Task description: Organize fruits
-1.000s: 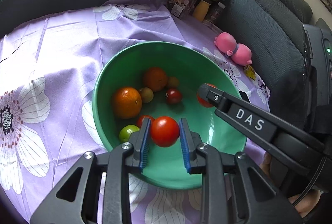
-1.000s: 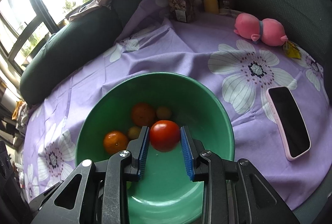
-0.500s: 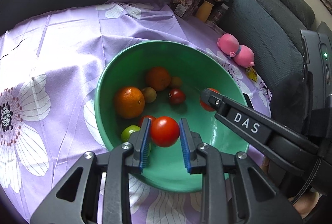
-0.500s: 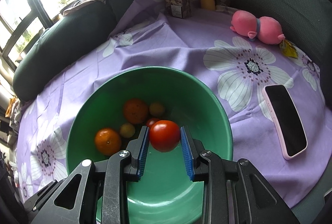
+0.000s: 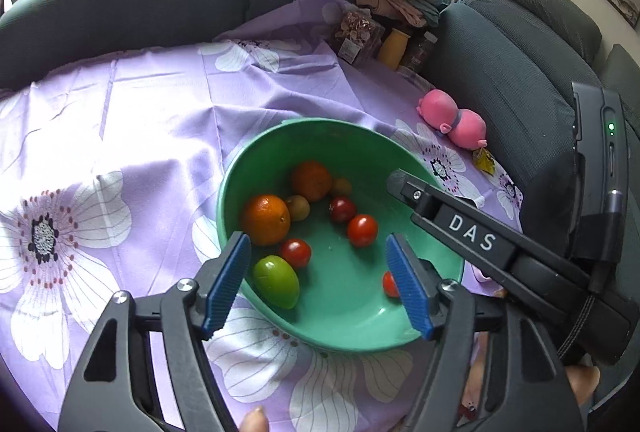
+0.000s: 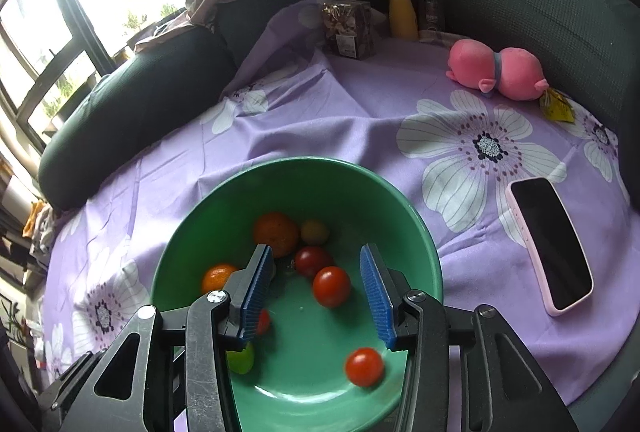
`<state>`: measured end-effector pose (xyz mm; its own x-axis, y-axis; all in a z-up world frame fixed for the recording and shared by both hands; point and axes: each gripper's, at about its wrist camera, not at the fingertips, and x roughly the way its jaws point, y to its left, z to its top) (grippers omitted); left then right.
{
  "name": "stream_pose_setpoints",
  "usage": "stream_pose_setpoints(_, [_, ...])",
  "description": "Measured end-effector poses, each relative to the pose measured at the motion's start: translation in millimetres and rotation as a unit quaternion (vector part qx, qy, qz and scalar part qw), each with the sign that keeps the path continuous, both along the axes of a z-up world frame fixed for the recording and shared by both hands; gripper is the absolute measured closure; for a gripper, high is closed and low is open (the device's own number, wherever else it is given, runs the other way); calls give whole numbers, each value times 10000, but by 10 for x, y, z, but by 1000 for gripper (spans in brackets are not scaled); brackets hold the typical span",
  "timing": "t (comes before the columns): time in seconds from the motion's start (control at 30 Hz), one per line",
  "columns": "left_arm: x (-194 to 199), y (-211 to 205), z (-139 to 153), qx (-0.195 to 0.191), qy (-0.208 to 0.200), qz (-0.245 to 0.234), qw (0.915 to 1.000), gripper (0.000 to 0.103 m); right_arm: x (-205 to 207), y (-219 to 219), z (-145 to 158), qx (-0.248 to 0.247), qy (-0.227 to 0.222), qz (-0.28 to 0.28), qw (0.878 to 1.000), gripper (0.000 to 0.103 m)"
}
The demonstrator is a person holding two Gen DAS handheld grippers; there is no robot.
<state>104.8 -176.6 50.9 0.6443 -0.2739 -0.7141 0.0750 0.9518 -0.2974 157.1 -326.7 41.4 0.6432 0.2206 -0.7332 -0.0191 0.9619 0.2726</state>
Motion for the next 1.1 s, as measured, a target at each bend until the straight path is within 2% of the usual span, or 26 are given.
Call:
stream_pose_setpoints(0.1, [-77, 44, 90, 163, -227, 115, 9995, 15, -64, -29, 98, 168, -272, 32, 9995, 45])
stream_pose_setpoints(0.17, [-114, 83, 117, 146, -312, 153, 9993, 13, -103, -28, 162, 222, -445, 65, 9987, 38])
stream_pose_setpoints(0.37, [-129, 189, 122, 41, -305, 310, 9990, 12, -145, 22, 229, 259, -610, 196, 9976, 37])
stream_pose_setpoints(1.1, [-192, 283, 98, -49, -336, 428, 9985, 14, -113, 67, 154, 72, -404, 128, 9991, 37])
